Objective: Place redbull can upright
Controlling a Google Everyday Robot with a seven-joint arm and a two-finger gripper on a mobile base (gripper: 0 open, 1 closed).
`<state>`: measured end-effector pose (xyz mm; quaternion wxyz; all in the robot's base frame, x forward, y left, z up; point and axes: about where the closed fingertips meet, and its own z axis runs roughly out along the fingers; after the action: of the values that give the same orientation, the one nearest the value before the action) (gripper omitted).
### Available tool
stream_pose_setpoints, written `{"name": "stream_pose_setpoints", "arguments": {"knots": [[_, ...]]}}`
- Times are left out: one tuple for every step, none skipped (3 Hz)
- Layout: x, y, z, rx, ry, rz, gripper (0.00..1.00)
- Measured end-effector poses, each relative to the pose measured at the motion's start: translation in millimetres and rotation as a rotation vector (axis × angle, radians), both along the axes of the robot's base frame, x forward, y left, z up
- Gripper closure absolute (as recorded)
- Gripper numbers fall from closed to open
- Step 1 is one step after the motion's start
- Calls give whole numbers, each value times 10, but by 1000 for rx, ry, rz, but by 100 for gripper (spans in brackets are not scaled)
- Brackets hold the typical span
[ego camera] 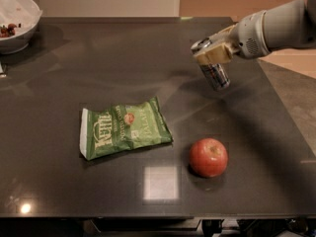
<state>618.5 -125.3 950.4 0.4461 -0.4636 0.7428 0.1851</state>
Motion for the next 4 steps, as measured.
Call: {"name": "stream_pose_setpoints", "arguments": {"knots": [[-105, -26, 10, 79, -105, 35, 100], [-180, -63, 2, 172, -184, 56, 100], [-215, -107, -29, 257, -214, 49, 100], [-224, -147, -43, 328, -233, 36, 100]]}}
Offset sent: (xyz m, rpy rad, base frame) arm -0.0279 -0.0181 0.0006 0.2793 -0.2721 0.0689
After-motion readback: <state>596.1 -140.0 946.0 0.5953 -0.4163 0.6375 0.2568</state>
